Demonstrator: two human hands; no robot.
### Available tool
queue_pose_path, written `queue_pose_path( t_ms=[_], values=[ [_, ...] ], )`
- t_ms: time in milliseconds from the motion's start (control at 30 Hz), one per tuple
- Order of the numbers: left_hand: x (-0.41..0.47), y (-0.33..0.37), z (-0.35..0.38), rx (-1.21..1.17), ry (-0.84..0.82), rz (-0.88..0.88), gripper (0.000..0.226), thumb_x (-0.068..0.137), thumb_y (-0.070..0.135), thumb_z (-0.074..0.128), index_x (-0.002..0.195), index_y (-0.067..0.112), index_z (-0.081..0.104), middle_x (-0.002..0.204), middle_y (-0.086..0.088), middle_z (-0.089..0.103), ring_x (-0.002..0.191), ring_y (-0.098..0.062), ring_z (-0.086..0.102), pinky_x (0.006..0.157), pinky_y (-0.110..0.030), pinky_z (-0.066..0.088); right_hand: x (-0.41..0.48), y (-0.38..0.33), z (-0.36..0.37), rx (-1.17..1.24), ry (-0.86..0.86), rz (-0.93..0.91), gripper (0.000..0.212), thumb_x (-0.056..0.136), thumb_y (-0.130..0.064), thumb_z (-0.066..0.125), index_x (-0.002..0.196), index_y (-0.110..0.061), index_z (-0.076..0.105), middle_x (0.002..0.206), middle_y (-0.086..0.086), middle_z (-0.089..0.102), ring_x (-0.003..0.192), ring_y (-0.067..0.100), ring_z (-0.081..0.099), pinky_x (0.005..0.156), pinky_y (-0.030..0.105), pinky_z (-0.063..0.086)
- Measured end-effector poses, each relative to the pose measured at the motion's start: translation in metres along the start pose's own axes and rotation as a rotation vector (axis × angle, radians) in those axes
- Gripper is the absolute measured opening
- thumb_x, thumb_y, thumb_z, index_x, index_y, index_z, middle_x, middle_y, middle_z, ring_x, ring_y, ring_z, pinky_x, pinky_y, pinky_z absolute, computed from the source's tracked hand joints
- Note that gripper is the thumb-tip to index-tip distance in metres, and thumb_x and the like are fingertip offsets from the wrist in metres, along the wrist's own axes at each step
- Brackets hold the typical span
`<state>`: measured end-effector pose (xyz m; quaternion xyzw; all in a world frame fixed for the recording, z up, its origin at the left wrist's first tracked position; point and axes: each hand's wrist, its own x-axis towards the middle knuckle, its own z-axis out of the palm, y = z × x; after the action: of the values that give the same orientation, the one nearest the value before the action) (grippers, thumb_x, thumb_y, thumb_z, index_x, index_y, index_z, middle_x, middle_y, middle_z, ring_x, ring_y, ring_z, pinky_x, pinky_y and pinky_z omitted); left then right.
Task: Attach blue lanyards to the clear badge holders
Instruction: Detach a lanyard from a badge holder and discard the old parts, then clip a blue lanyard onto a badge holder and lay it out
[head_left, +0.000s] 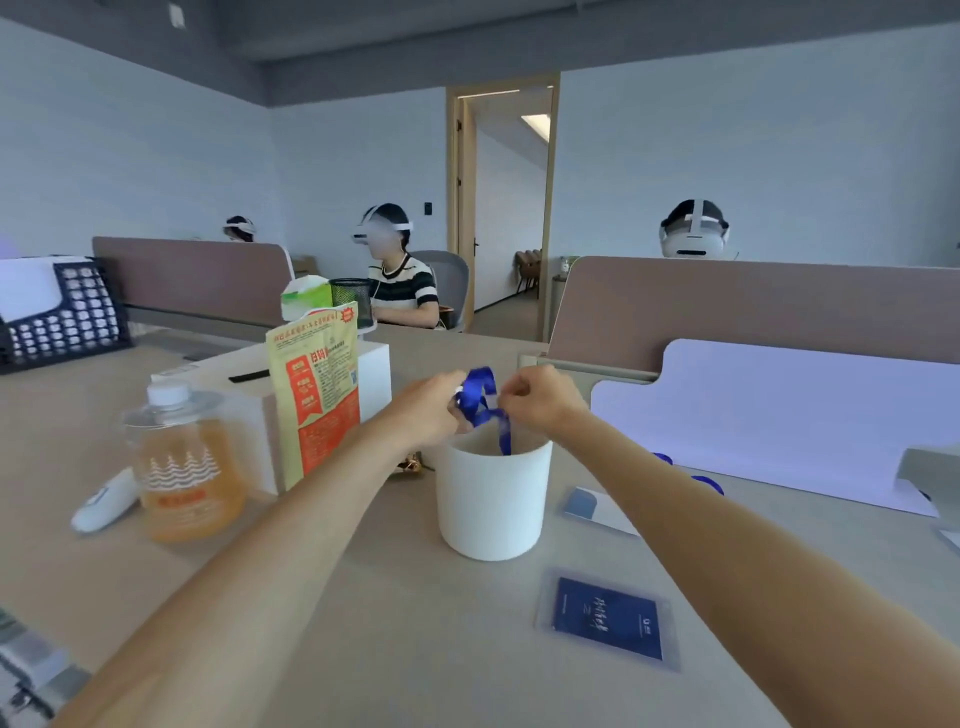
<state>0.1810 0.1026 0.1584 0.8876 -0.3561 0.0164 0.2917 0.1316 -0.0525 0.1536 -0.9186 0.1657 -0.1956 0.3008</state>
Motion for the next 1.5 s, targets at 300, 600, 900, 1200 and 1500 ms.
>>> queue_pose_path(
  t_ms=[300, 600, 900, 1200, 1500],
  values=[
    [-0.028, 0.01, 0.003, 0.056, 0.223, 0.158, 0.028, 0.091, 0.014, 0.05, 0.112, 0.027, 0.063, 0.095, 0.011, 0.068, 0.091, -0.016, 0.058, 0.079, -0.029, 0.044, -0.045, 0.022, -0.026, 0.169, 0.202, -0.062, 0.029, 0.09, -0.018, 0.052, 0.117, -0.019, 0.061, 0.102, 0.001, 0.067, 0.089, 0.022, 0.063, 0.072, 0.032, 0.052],
    [-0.058, 0.094, 0.076, -0.328, 0.276, 0.341, 0.024, 0.091, 0.011, 0.049, 0.101, 0.024, 0.066, 0.09, 0.009, 0.069, 0.081, -0.009, 0.059, 0.074, -0.024, 0.047, -0.128, 0.077, -0.055, 0.39, 0.41, -0.027, 0.023, 0.093, -0.016, 0.052, 0.113, -0.017, 0.064, 0.098, -0.001, 0.071, 0.092, 0.009, 0.062, 0.079, 0.019, 0.048],
    [-0.065, 0.19, 0.183, -0.68, 0.086, 0.385, 0.025, 0.091, 0.002, 0.047, 0.097, 0.019, 0.065, 0.09, 0.011, 0.068, 0.088, 0.0, 0.063, 0.07, -0.004, 0.041, -0.209, 0.171, -0.122, 0.373, 0.608, 0.142, 0.022, 0.092, -0.008, 0.049, 0.102, -0.022, 0.063, 0.09, -0.011, 0.072, 0.09, 0.008, 0.067, 0.074, 0.008, 0.045],
    [-0.079, 0.329, 0.301, -0.677, -0.237, 0.471, 0.021, 0.092, 0.014, 0.048, 0.098, 0.024, 0.065, 0.094, 0.008, 0.071, 0.09, -0.009, 0.063, 0.075, -0.019, 0.046, -0.295, 0.278, -0.219, 0.352, 0.858, 0.422, 0.024, 0.094, -0.009, 0.045, 0.106, -0.015, 0.065, 0.091, -0.003, 0.072, 0.086, 0.011, 0.069, 0.083, 0.029, 0.054],
    [-0.057, 0.424, 0.384, -0.396, -0.292, 0.432, 0.021, 0.092, 0.02, 0.046, 0.101, 0.027, 0.064, 0.099, 0.007, 0.067, 0.089, -0.017, 0.061, 0.072, -0.027, 0.046, -0.358, 0.372, -0.282, 0.255, 0.881, 0.683, 0.026, 0.093, -0.013, 0.046, 0.113, -0.017, 0.064, 0.098, -0.002, 0.072, 0.096, 0.015, 0.067, 0.066, 0.02, 0.046]
  ],
)
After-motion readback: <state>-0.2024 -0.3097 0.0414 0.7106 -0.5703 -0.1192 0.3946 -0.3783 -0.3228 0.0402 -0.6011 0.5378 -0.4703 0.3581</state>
